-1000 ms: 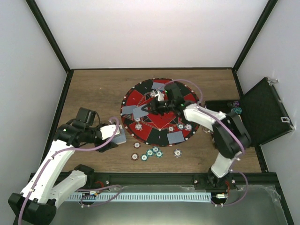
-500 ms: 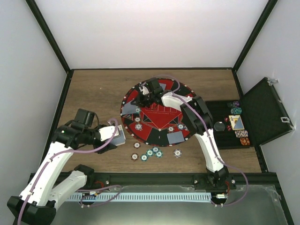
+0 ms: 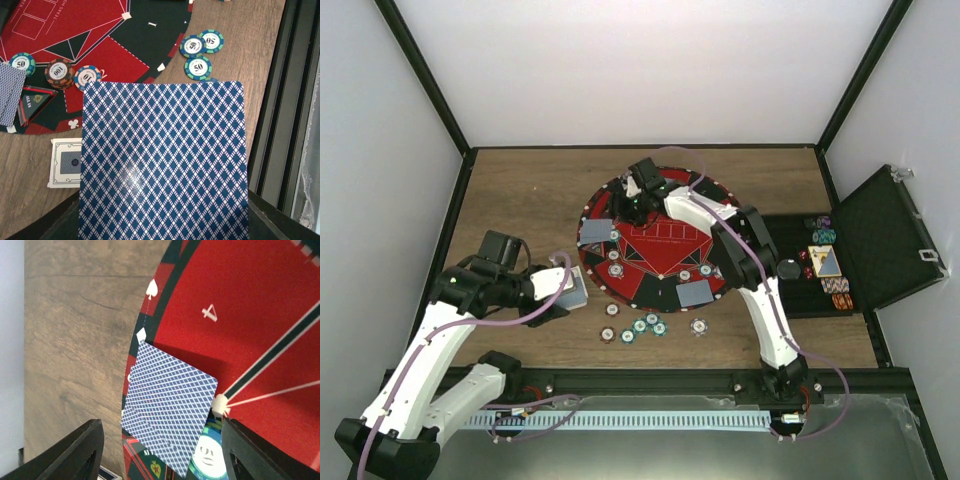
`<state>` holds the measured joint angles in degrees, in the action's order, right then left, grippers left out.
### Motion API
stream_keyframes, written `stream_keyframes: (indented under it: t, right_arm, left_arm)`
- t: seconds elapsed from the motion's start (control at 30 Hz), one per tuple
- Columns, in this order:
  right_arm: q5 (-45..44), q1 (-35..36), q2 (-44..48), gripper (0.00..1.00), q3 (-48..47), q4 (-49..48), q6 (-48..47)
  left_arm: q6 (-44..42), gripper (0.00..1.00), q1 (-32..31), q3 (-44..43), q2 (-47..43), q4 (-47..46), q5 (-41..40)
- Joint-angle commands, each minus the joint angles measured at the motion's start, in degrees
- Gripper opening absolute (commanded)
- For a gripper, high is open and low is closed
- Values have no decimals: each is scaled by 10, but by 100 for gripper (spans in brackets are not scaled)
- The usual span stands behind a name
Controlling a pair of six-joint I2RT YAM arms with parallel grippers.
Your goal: Distribute texas hold em gaming equipment
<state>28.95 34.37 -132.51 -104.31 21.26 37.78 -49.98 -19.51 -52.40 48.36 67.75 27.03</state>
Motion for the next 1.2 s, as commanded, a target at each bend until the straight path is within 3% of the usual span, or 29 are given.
stream_keyframes:
  t: [0.0,0.13,0.43,0.63,0.8,1.17]
  right_arm:
    - [-77,3,77,67,-8,60,-40]
    - [-88,8,147,73,60,38,-40]
    - [53,51,371,88,346,-170,54]
    - [110,114,444,90,445,-268,121]
    - [121,167,446,90,469,-325,155]
    - [134,230,354,83,407,-345,170]
  left_arm:
    - [-5,9,-1,-16,-3,0,5]
    - [-3,9,-1,-16,-1,-4,7]
    - [-3,9,-1,-4,1,-19,12]
    - [-4,9,0,-5,7,-29,15]
    - [-3,9,0,-2,11,-34,19]
    - [-2,9,-1,-2,5,-34,18]
